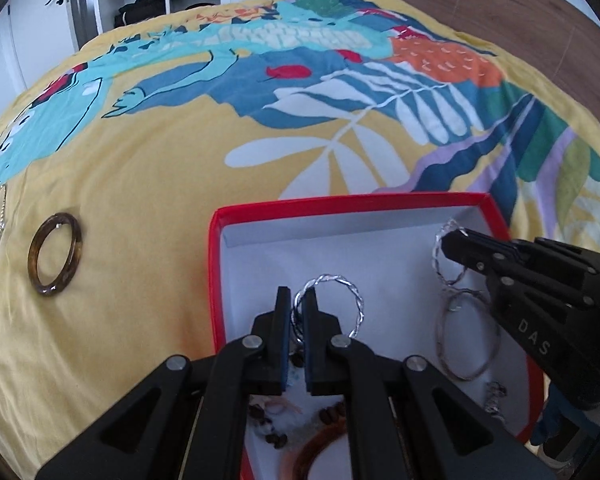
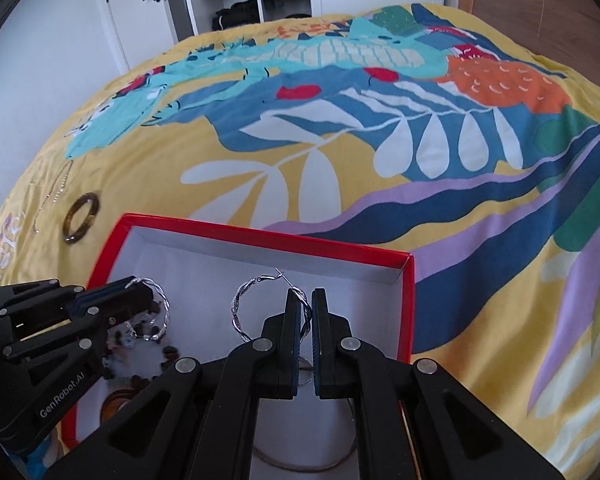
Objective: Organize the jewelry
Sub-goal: 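Carry both hoops over the red box and open both tools to drop them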
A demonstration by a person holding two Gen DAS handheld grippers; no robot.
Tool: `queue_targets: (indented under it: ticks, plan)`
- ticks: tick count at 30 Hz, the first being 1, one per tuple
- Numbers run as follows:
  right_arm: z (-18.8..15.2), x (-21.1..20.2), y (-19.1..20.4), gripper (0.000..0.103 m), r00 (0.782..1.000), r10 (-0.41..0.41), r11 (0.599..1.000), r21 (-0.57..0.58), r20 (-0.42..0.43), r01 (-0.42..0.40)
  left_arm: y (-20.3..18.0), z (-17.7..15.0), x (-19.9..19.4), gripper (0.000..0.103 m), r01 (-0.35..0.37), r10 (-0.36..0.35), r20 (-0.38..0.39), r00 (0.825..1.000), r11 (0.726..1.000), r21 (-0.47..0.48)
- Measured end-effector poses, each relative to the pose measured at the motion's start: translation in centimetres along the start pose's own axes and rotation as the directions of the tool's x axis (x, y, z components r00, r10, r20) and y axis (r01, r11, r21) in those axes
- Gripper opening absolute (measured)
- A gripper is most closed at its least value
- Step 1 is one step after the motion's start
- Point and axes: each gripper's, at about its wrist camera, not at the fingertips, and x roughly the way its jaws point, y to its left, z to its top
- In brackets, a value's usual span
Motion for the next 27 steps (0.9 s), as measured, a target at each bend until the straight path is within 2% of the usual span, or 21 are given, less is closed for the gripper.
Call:
queue_targets:
  ticks: [20,22,24,27]
  plan:
    - [-0.2,1.7,0.7,0.006,0.997,-0.063,0.997,-0.054,-0.050,0.060,0.7,-0.2,0.8,0.006,-0.013,0.012,-0.021,1.000,0.999,-0.041]
    - [-0.1,1.5,0.8,0.008,0.996,-0.071,0.996,-0.061,-0.055,0.068,0.6,-0.2,0.8,0.006,-0.018,0.018,-0.024,1.000,0.999,-0.037]
    - [-0.2,1.3,0.8,0.019,0.996,-0.076,0.995,-0.063,-0.056,0.072,0.5,-0.3,0.8,0.007,-0.025,0.024,-0.028,0.999,0.999,-0.039]
    - [-0.4,0.6,0.5,0.021,0.995,-0.088,0.994,-0.066,-0.054,0.084,0.4,-0.4,0.6,0.011,-0.015,0.013,-0.030,0.999,0.999,-0.048]
